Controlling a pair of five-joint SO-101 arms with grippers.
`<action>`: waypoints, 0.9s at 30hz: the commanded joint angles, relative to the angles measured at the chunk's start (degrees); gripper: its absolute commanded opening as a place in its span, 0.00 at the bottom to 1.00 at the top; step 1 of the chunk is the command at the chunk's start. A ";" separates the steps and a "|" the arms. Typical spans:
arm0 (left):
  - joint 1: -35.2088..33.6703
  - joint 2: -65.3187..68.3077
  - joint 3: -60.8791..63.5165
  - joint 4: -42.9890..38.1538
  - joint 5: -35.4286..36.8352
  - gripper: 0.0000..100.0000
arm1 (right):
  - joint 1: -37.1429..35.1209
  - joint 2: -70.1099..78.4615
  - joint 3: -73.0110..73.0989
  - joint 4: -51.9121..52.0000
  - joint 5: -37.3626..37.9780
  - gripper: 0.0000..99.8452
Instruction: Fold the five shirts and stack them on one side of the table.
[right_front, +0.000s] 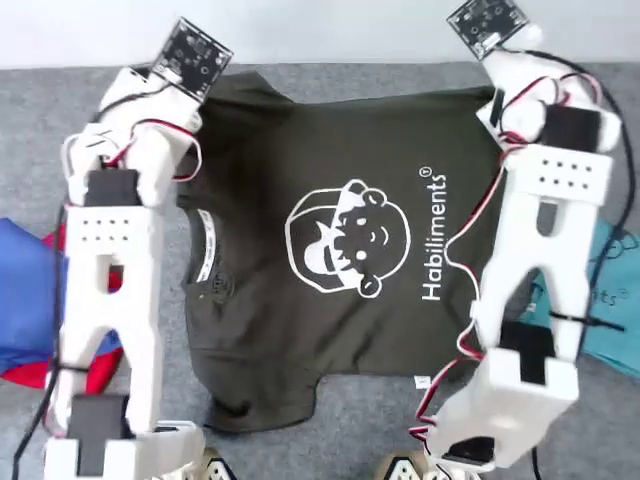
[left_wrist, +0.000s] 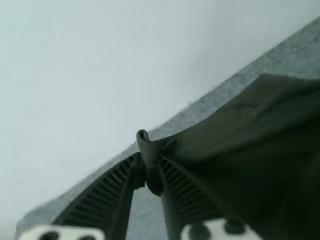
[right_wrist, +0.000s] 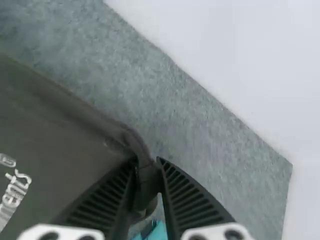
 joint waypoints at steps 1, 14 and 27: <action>-1.41 4.57 -1.89 -5.19 -0.44 0.01 | -0.13 2.33 -1.67 -6.55 -0.53 0.01; -2.02 26.73 -29.23 -3.96 -0.44 0.01 | -2.33 13.32 -1.67 -32.22 -0.26 0.01; -1.85 38.95 -52.00 18.20 -0.70 0.01 | -3.38 14.55 -1.58 -27.47 -0.35 0.01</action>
